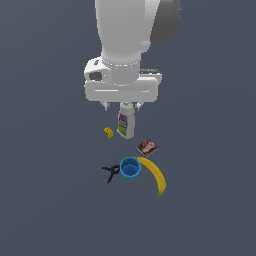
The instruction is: Pick up a designated object from a clutter of objects.
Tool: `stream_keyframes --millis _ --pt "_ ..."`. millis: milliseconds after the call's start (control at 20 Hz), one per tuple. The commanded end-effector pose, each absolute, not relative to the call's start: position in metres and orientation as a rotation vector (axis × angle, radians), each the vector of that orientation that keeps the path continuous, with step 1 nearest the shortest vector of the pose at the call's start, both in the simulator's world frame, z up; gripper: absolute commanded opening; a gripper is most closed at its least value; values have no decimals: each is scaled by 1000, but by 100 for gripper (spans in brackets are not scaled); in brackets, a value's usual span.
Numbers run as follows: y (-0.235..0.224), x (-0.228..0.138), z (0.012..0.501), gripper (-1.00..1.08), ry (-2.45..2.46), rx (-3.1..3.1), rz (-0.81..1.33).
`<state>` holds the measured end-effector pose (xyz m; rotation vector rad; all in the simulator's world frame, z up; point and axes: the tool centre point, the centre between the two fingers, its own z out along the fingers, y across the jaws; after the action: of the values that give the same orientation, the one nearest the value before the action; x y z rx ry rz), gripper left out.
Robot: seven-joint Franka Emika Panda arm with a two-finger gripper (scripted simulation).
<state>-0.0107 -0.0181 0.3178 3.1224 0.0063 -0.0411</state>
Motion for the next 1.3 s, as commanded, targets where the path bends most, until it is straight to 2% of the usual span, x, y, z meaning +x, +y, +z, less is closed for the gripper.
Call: stream_keyframes --millis 0,500,1250 --pt "-17 -10 315 100 -7 3122 -41" --pt "-3 -4 284 100 -172 3117 -34" --pt "38 0 196 100 -636 3059 -16"
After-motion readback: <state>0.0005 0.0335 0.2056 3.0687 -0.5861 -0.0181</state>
